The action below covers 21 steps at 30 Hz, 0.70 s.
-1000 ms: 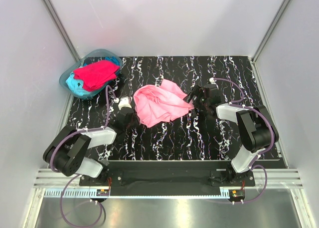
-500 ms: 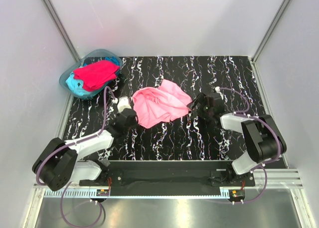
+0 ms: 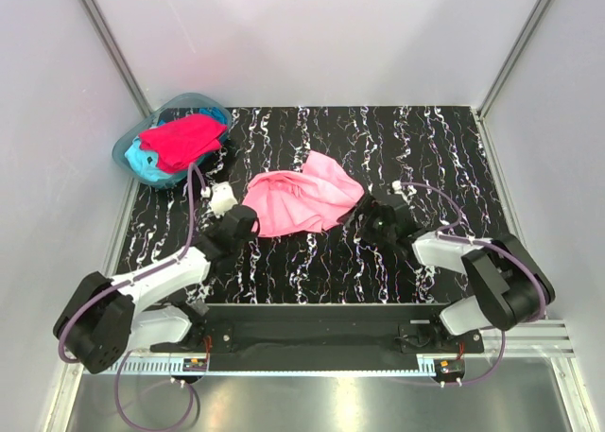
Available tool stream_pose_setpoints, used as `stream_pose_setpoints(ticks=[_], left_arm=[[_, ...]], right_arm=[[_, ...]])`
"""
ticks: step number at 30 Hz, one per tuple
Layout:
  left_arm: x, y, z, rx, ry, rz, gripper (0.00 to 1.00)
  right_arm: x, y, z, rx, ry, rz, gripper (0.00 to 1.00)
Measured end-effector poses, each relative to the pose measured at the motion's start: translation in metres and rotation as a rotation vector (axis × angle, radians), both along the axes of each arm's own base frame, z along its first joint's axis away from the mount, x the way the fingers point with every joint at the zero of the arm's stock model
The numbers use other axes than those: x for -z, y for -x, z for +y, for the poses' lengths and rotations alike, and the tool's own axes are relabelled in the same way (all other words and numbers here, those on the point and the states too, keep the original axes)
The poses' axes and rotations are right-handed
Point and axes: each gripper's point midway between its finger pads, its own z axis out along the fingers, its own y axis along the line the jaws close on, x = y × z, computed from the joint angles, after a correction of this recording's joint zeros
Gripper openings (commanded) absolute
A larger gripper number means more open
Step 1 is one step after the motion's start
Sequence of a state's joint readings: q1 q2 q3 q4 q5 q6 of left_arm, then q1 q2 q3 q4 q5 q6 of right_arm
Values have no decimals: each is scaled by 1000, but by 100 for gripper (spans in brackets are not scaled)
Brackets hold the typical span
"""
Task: Fold and stack the t-shirts
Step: Flatten the tshirt out
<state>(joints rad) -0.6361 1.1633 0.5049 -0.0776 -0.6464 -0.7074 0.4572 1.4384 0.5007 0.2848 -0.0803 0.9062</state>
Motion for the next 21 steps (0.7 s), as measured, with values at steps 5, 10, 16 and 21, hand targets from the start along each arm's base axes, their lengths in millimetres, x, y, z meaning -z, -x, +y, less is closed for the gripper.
stream_pose_setpoints(ticks=[5,10,16,21], left_arm=[[-5,-1,2,-14,4,-12,0],[-11,0,2,-14,16,-27,0],[-21,1,3,-14,34,-52,0],[-21,1,3,-14,35,-52,0]], right_arm=[[0,-2,34,-50,-53,-26,95],[-3,-34,59,-40,-127,-79,94],[-4,-50,79,-41,-171,-87,93],[-4,-37,92,-57,-156,-70,92]])
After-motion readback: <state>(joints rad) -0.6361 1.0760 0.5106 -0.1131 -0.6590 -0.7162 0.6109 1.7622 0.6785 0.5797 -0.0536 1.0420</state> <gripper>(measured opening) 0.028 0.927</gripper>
